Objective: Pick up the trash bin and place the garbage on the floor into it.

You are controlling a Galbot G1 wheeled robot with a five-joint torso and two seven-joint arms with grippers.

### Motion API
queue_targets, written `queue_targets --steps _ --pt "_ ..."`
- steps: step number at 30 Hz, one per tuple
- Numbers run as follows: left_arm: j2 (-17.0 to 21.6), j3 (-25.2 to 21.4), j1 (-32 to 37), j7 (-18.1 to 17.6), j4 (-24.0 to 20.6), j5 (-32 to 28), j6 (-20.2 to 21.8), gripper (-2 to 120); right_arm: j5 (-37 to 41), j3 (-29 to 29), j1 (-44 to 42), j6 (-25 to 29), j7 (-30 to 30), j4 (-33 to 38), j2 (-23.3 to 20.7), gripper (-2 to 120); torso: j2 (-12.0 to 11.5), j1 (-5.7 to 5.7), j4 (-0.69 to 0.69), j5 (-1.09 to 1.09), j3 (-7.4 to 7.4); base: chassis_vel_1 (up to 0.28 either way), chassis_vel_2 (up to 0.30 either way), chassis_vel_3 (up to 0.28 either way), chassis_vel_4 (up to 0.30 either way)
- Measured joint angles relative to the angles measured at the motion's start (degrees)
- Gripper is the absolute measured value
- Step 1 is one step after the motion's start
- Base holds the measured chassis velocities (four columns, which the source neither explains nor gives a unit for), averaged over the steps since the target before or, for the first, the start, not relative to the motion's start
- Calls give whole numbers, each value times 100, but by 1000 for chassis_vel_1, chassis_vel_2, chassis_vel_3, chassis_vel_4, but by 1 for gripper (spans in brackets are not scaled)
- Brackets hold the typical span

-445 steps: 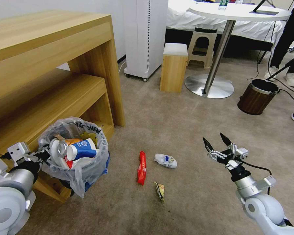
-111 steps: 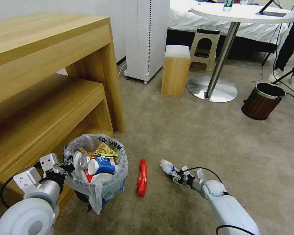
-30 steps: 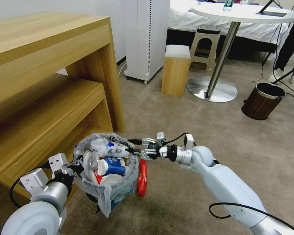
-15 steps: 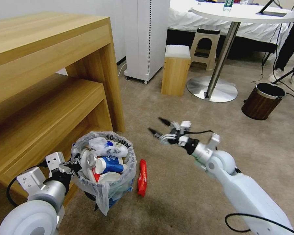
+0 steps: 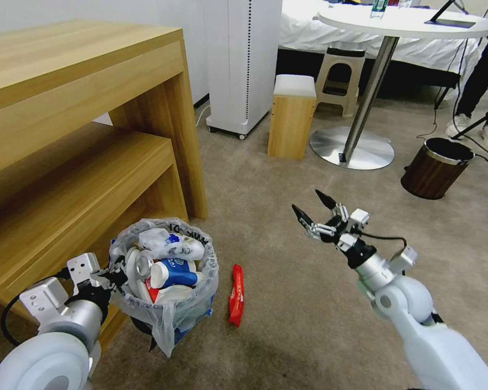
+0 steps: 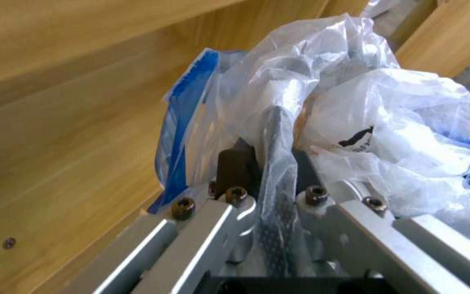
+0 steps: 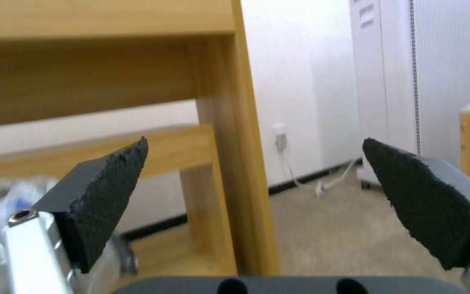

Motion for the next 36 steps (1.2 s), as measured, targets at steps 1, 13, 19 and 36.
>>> queue_targets --steps 1,13,19,36 --pt "0 -15 -8 0 -1 0 0 2 -69 20 -102 44 -15 -7 42 100 0 0 0 -1 0 0 0 0 0" --pt "-9 -310 3 -9 8 -12 24 2 -405 123 -567 235 -26 -44 332 100 0 0 0 -1 0 0 0 0 0" --pt "-40 -436 19 -9 12 -140 27 2 -477 80 -543 254 -51 -98 419 100 0 0 0 -2 0 0 0 0 0" --pt "-67 -338 36 -5 -20 -123 35 2 -510 -49 -441 346 -167 -264 415 100 1 0 0 0 1 -77 70 77 -74"
